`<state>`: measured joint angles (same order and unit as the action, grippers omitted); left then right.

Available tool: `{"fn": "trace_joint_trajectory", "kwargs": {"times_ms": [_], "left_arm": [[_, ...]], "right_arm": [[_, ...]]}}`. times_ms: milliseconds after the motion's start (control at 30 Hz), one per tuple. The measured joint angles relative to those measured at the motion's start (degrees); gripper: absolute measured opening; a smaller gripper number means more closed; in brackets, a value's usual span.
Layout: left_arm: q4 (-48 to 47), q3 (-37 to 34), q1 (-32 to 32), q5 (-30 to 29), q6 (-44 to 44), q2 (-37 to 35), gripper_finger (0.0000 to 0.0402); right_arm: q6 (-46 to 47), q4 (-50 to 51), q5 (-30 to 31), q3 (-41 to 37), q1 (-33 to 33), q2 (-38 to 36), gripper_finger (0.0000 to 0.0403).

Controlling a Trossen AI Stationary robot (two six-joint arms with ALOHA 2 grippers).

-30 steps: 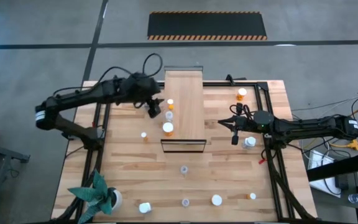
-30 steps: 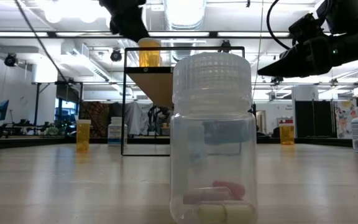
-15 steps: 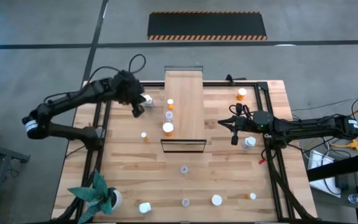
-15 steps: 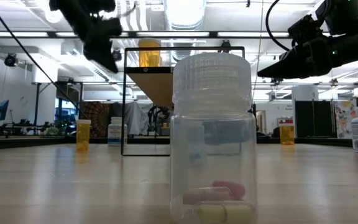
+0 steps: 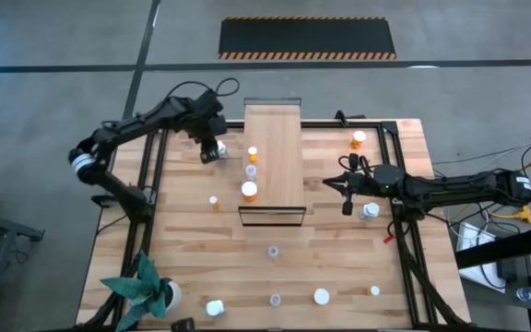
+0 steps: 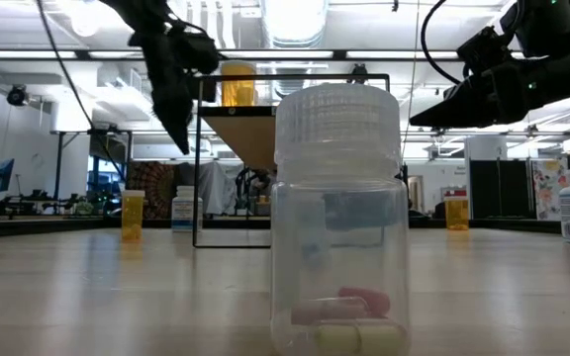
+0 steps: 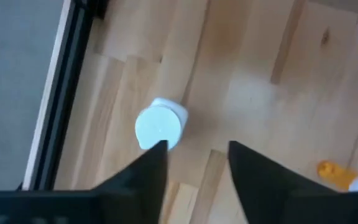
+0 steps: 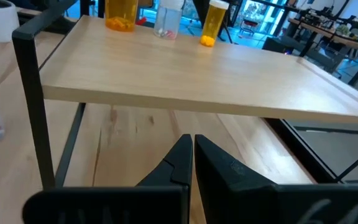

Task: Pick and place medicine bottles onto shelf by color
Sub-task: Put the top white pill bottle on the shelf

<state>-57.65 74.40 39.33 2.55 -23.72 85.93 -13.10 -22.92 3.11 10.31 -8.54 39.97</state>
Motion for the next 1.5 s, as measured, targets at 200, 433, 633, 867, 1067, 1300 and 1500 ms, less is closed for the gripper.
{"fn": "trace_joint_trajectory", "kwargs": {"times_ms": [200,433,633,867,1067,1300,1500], "left_arm": [[-2.87,4.11,0.23,-0.42,-4.16,6.54,0.0243],[-2.88,4.85,0.49,-4.68,-8.6,10.47,0.0256],[-1.63,4.85,0.74,-4.89,-9.85,12.97,0.0257],[-1.09,4.85,1.31,-6.48,-11.09,15.39,0.0255],[-0.3,4.82,1.49,-6.41,-11.22,16.38,0.0224],[-0.42,4.77,1.91,-6.41,-11.26,17.23,0.0159],[-2.71,5.16,2.1,-7.66,-8.82,16.58,0.0154]], "right_arm": [[-0.09,-0.02,-0.02,0.0,0.0,1.41,0.0009],[-0.01,-0.06,-0.02,0.0,0.0,1.76,0.0009],[0.02,-0.07,-0.04,0.0,0.0,1.78,0.0009],[0.02,-0.07,-0.04,0.0,0.0,1.78,0.0009],[0.02,-0.07,-0.04,0.0,0.0,1.78,0.0009],[0.04,-0.06,-0.04,0.0,0.02,1.78,0.0009],[0.02,-0.06,-0.04,0.0,0.02,1.78,0.0009]]}}
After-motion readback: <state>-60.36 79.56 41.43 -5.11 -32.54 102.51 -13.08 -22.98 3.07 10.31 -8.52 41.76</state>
